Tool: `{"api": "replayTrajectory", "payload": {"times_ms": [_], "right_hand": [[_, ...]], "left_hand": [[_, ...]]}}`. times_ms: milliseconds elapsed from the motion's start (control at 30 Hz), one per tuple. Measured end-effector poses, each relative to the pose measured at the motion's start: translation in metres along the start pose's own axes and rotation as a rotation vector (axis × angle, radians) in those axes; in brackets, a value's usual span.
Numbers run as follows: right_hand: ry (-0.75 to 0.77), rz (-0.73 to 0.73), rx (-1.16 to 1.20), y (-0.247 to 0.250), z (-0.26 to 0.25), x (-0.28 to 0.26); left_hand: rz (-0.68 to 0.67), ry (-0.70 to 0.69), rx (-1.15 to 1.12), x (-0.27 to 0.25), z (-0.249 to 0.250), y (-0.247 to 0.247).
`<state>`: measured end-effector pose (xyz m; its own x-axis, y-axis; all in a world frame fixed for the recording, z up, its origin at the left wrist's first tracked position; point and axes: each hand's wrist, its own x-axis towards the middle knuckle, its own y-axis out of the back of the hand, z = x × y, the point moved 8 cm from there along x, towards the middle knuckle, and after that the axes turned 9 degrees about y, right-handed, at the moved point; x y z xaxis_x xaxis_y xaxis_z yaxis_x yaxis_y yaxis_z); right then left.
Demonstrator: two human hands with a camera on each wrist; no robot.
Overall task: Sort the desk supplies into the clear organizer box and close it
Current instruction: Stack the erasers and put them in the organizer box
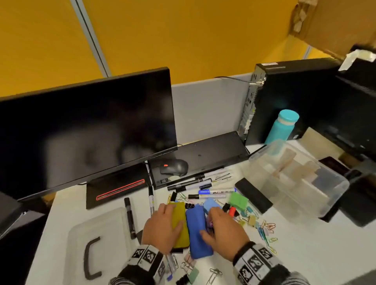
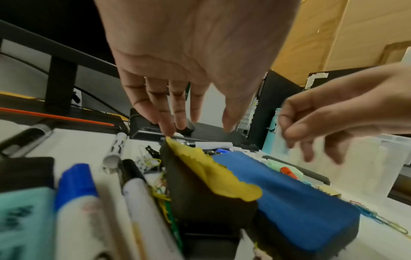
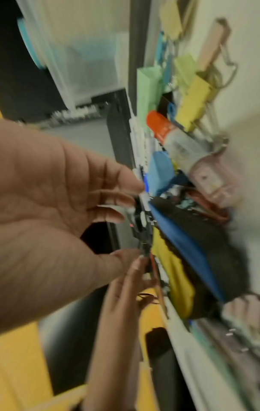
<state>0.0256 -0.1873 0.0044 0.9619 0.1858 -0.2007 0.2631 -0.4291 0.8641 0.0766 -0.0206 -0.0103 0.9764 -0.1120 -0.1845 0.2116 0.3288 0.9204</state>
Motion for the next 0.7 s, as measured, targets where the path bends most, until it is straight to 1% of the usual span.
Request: {"api": "replayTrajectory", "payload": {"times_ms": [67, 133, 300, 367, 467, 533, 567, 633, 667, 700], "right_hand": [[-0.015, -0.057, -0.143, -0.018, -0.006, 0.012], [-0.008, -0.098, -0.208, -0.034, -0.015, 0.017], [-0.012, -0.139, -0.250, -0.046, -0.005, 0.021], [0.016, -0.158, -0.271, -0.051, -0.001, 0.028], [0.019, -0.184, -0.261, -0.057, 0.001, 0.035], [0.013, -0.187, -0.240, -0.054, -0.003, 0.037], [-0.020, -0.182, -0.230, -0.054, -0.003, 0.037], [-0.116, -0.062, -0.155, -0.050, 0.001, 0.042], [-0.115, -0.047, -0.131, -0.054, 0.001, 0.045], [-0.117, 0.020, -0.110, -0.054, 0.004, 0.046]], "left_hand": [[0.005, 0.023, 0.063, 0.006, 0.005, -0.008], [0.003, 0.036, 0.106, 0.008, 0.007, -0.016], [-0.026, 0.049, 0.191, 0.015, 0.005, -0.031], [-0.043, 0.069, 0.210, 0.015, 0.006, -0.034], [-0.049, 0.100, 0.197, 0.017, 0.006, -0.037], [-0.068, 0.128, 0.151, 0.019, 0.003, -0.038], [-0.083, 0.144, 0.124, 0.019, 0.002, -0.039], [-0.101, 0.180, 0.078, 0.018, 0.000, -0.039], [-0.097, 0.194, 0.064, 0.017, 0.000, -0.039], [-0.092, 0.208, 0.052, 0.016, 0.000, -0.037]]}}
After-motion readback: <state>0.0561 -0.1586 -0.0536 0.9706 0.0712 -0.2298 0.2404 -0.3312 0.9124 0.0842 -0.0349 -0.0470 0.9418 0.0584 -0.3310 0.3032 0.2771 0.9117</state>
